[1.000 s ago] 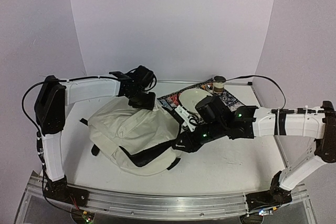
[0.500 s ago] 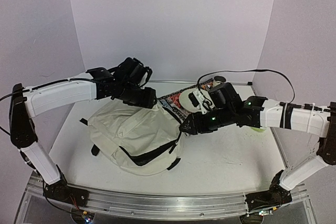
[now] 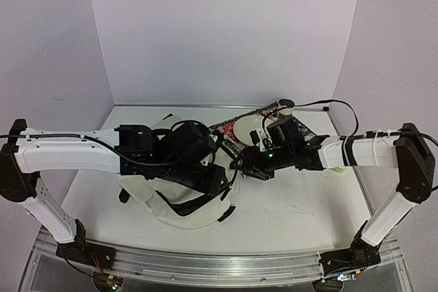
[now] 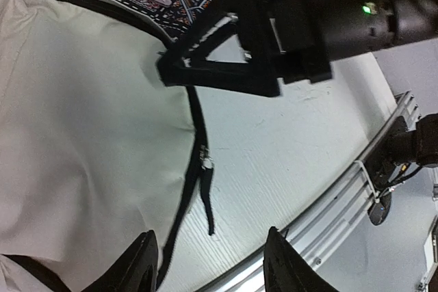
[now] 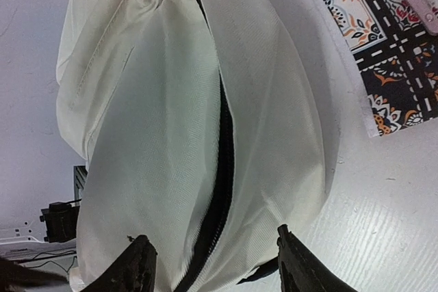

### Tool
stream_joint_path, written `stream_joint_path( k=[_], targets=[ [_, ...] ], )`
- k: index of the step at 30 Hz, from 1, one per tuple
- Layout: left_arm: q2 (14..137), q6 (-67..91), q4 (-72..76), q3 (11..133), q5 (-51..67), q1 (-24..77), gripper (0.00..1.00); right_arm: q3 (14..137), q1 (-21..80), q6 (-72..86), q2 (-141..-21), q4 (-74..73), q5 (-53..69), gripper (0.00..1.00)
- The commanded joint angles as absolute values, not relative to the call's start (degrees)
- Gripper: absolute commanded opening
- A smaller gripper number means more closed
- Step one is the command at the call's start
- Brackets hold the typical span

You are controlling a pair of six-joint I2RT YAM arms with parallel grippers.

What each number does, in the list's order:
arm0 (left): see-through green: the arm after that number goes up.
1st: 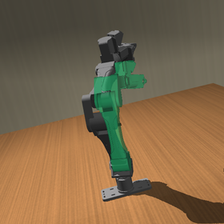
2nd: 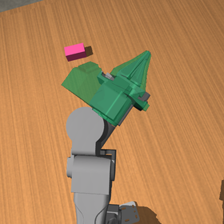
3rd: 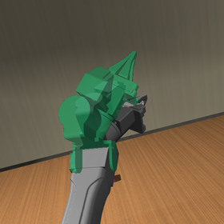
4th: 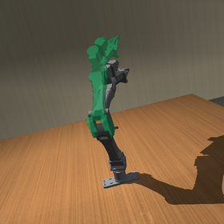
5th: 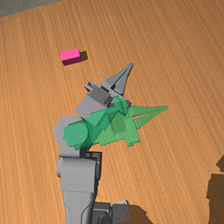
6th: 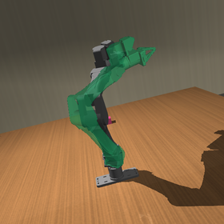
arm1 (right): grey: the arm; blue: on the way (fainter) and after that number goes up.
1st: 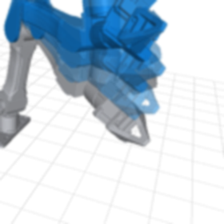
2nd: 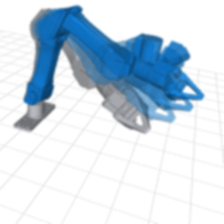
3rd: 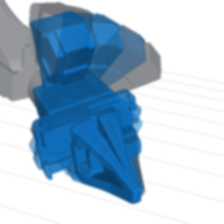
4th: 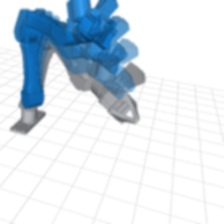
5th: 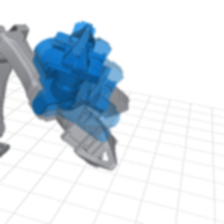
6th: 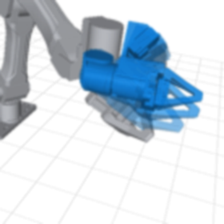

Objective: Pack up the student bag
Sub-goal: Hold the student bag at the center of the board.

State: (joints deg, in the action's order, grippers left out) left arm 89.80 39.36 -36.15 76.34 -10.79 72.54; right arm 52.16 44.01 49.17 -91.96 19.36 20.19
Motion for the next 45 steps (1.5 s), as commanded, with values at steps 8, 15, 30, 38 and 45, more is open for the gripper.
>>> stream_joint_path(
  k=[8,15,30,38,45],
  targets=[
    [91.23,50.18,-36.31,74.19,-9.24,75.90,0.50,52.32,44.03,56.41,-96.80,31.22,27.49,0.47],
    [95.67,50.76,-36.29,74.97,-9.67,75.88,0.45,52.06,44.07,57.24,-96.94,33.13,28.37,0.29],
    [99.86,52.69,-34.19,76.35,-14.48,74.54,0.32,51.69,44.56,57.68,-96.36,34.56,28.21,0.19],
    [100.29,51.80,-33.36,77.54,-13.70,74.45,0.03,52.00,44.56,57.16,-96.84,34.64,28.27,0.08],
    [93.31,51.19,-33.66,73.17,-9.94,74.69,0.00,55.04,41.53,53.15,-98.81,30.39,27.27,0.00]
  ],
)
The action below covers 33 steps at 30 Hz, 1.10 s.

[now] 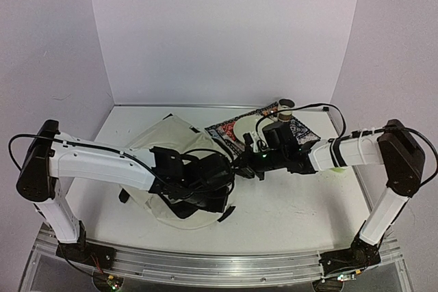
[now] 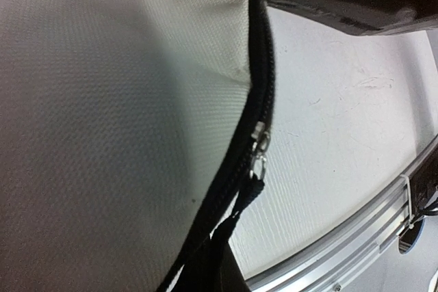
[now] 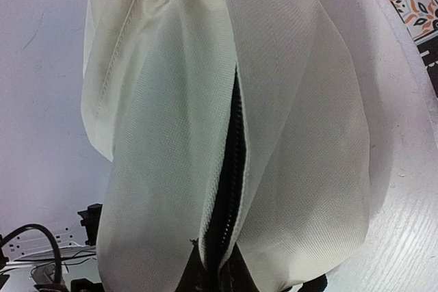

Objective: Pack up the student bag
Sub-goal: Hold the student bag at the center of the board, then zip the largest pocket of the bag in the student bag.

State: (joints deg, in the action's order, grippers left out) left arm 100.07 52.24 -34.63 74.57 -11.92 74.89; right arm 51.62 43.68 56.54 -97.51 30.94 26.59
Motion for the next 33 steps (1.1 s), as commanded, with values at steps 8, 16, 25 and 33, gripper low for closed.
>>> stream_joint_path(
  k=[8,16,25,33],
  targets=[
    [84.73,52.36,-34.86,64.50,-5.25,74.71,0.00,62.91,33.29,46.72,-103.36,22.19,26.62,0.00],
    [81.64,51.93,-36.51,62.43,-7.75,74.70,0.00,70.18,32.12,43.69,-107.38,16.42,29.23,0.05],
    [90.80,43.90,-36.30,73.35,-9.64,74.50,0.00,57.63,39.34,48.88,-91.70,16.45,22.58,0.67],
    [90.91,41.49,-35.94,75.16,-9.62,74.51,0.00,49.10,50.06,59.26,-87.47,23.91,14.82,0.80]
  ],
)
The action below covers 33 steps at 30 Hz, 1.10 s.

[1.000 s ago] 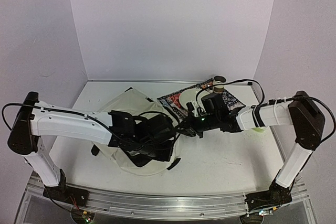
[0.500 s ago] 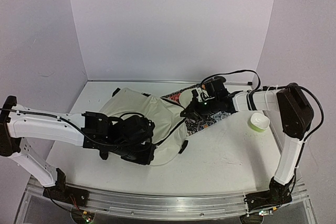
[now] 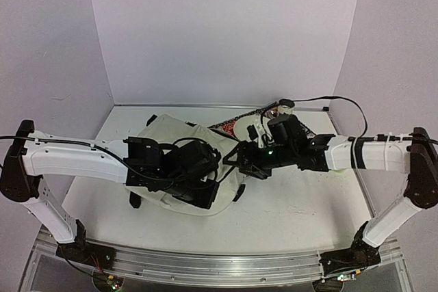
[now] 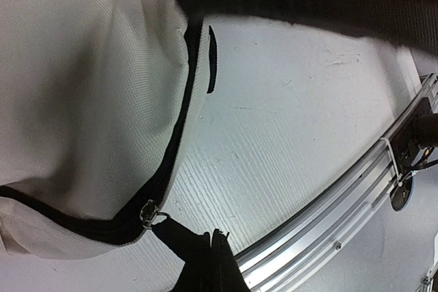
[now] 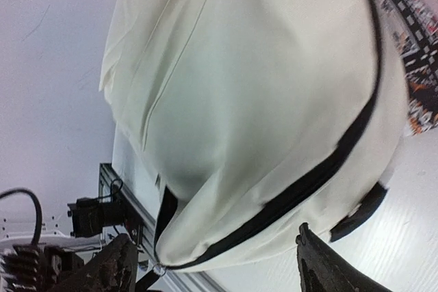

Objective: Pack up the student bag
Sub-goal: Zip the largest pocket of the bag in the student bag.

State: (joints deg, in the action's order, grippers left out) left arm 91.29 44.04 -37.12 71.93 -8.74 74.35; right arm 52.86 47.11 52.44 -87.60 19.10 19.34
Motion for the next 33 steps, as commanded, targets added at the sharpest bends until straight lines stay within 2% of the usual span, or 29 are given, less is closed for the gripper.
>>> stream_joint_path(
  k=[1,5,7,12,15,17,23,33],
  targets=[
    [90.80,41.41,-35.90,75.06,-9.58,74.53,0.00,48.52,50.76,60.52,-88.08,25.52,14.49,0.79],
    [89.87,41.31,-35.77,74.20,-9.73,74.52,0.00,49.09,53.19,63.49,-91.93,30.69,14.68,0.71],
    [89.08,41.40,-35.76,73.23,-10.51,74.52,0.00,50.00,53.82,64.11,-93.57,31.89,15.93,0.58],
    [85.50,42.54,-35.85,67.44,-11.80,71.88,0.00,49.29,54.28,62.82,-91.74,28.86,15.86,0.17],
    [82.28,42.92,-35.81,62.84,-10.75,67.29,0.00,48.72,54.24,60.99,-88.67,24.59,15.34,0.03],
    [80.43,42.73,-35.80,60.14,-10.41,64.48,0.00,48.21,54.27,60.05,-86.67,22.87,15.39,0.00],
    [76.40,41.74,-35.86,52.03,-9.33,55.56,0.00,48.08,53.95,56.65,-81.80,17.89,17.01,0.00],
    [75.04,45.64,-38.67,41.34,-11.22,49.35,0.00,45.44,49.45,52.70,-70.25,10.31,15.93,0.00]
  ],
)
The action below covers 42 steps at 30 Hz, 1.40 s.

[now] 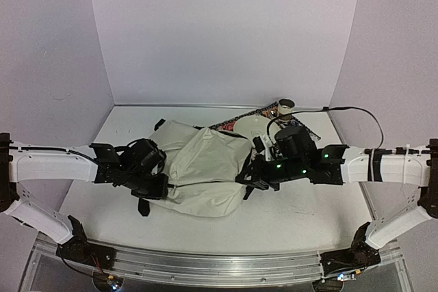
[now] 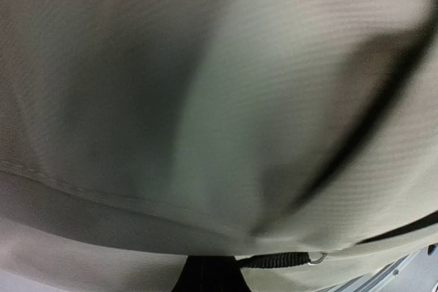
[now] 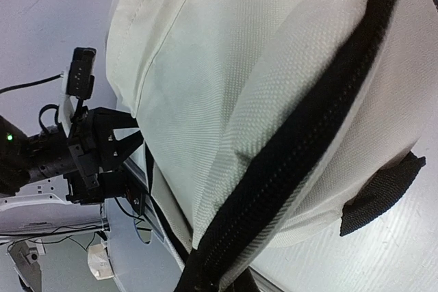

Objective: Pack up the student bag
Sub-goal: Zip the largest pocket of the bag in the student bag.

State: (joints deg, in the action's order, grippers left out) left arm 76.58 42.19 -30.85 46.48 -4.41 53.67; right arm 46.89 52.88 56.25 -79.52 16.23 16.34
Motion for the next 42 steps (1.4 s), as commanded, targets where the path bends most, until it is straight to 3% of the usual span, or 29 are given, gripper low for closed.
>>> stream_joint_path(
  k=[1,16,21,24,28,31,36,42],
  targets=[
    [74.92,46.87,-40.11,40.28,-12.61,48.63,0.00,45.38,49.21,52.14,-69.23,9.36,15.28,0.00],
    [62.44,59.39,-50.92,39.68,-31.28,45.35,0.00,57.04,63.89,44.11,-85.81,6.06,18.86,0.01],
    [60.75,59.51,-50.54,39.72,-35.75,42.88,0.02,62.13,63.57,38.54,-88.10,-1.23,12.56,0.36],
    [60.01,57.79,-49.12,40.59,-36.81,41.97,0.15,64.52,61.42,34.87,-87.40,-6.15,8.44,0.58],
    [58.92,51.18,-42.92,42.51,-34.68,39.41,0.45,64.41,54.58,29.81,-85.53,-7.91,2.76,0.82],
    [60.08,44.57,-38.55,46.27,-31.89,35.84,0.66,63.91,48.81,25.62,-84.41,-7.88,-3.26,0.95],
    [63.28,35.86,-34.65,53.45,-25.85,28.72,0.84,62.71,38.47,20.23,-81.64,-6.54,-11.00,0.98],
    [62.82,27.92,-30.05,56.37,-12.18,11.70,0.92,56.98,28.13,16.39,-70.43,-3.96,-21.54,0.98]
  ],
)
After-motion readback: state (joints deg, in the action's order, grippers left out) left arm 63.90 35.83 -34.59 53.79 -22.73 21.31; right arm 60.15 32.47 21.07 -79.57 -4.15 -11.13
